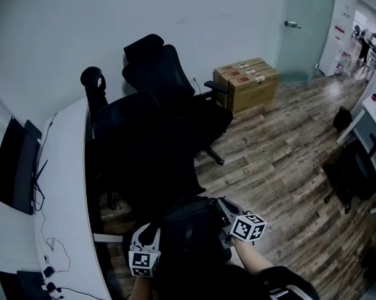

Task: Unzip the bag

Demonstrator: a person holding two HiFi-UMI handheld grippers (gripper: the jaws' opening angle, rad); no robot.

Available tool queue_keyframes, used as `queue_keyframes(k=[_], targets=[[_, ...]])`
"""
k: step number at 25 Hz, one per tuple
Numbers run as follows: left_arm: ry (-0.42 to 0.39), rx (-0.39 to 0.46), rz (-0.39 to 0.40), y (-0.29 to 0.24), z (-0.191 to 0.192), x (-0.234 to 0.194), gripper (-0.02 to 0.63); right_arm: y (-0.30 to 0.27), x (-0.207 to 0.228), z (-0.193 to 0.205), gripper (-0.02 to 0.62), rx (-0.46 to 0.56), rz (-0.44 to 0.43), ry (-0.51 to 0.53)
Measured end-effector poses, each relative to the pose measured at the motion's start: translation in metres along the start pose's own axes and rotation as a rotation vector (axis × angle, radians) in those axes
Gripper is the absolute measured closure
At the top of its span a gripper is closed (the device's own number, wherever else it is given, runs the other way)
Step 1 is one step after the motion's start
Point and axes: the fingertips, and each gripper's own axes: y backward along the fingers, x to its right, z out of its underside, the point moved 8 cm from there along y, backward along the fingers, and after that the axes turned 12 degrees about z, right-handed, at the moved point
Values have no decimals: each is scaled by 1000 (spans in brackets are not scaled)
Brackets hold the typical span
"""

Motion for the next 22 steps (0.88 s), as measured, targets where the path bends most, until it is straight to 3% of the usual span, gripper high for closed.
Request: queue_keyframes(k=[6,22], targets=[[45,15,-43,11,-3,-18,500,-10,2,5,541,-13,18,-17],[197,72,-66,32,19,-73,500,-51,2,35,541,-72,78,-48]])
